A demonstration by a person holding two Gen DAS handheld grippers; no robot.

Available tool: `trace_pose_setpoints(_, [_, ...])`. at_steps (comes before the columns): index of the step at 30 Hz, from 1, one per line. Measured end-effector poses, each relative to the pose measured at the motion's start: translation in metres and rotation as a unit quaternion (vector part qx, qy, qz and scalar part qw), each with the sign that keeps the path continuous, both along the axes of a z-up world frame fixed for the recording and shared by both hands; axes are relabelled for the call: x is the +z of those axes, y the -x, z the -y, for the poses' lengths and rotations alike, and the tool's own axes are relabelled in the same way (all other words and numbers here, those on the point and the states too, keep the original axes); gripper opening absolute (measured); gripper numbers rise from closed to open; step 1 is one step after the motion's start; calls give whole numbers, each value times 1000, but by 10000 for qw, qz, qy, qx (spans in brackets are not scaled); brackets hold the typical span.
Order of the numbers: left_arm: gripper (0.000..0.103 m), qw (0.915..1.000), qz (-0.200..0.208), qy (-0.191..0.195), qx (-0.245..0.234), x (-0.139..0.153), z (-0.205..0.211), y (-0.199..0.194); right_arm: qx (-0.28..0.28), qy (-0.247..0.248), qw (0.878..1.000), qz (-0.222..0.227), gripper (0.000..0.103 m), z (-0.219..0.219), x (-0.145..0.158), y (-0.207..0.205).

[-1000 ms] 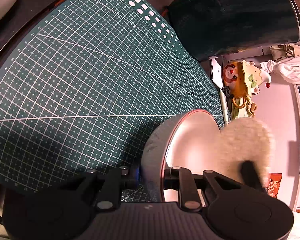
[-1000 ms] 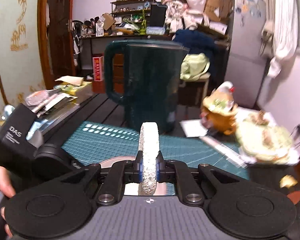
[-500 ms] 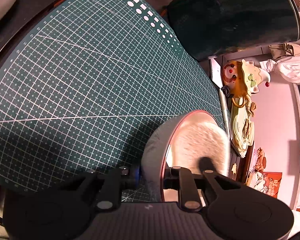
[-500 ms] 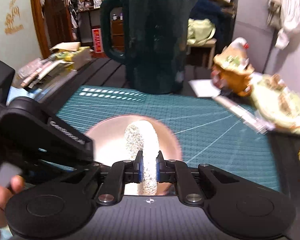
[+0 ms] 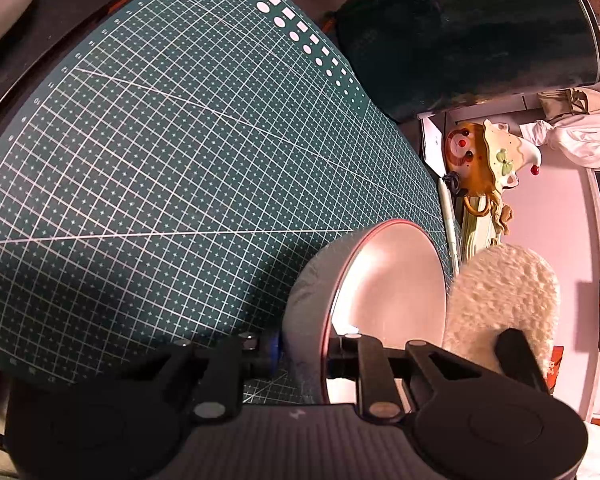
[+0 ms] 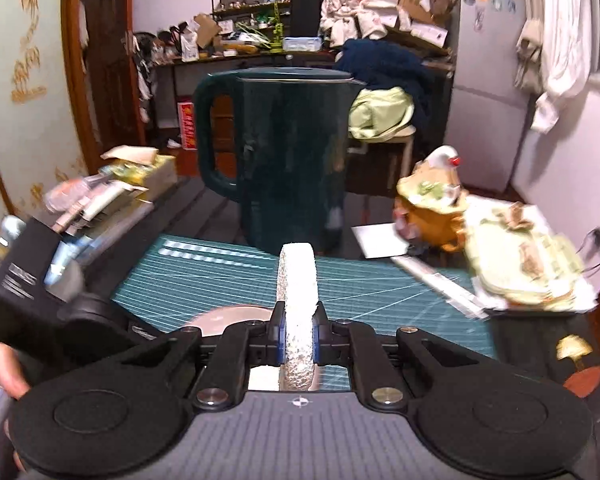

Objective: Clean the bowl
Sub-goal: 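Rub the white sponge along the bowl's inner wall with the right tool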

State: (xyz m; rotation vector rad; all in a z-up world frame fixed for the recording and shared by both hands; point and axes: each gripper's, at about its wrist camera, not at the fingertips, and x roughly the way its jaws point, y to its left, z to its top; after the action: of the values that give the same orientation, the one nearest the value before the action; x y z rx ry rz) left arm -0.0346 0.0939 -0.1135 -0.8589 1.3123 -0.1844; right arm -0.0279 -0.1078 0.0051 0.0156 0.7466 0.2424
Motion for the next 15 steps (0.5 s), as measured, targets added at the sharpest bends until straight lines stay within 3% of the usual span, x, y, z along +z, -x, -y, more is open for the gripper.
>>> trace_pose_setpoints(6, [19,10000,-4,6,3,-28,-14,7,180,-254,9970,-710,11,-10,-38,-12])
trace_pose_setpoints(8, [19,10000,-2,-3,-13,-38,-23,14,205,-109,9964,-811,11,-16,-49,-13])
trace_pose_setpoints(15, [19,10000,-4,21,-2,-81,-58,35,254,1050,9937,-313,11,-33,-49,-3])
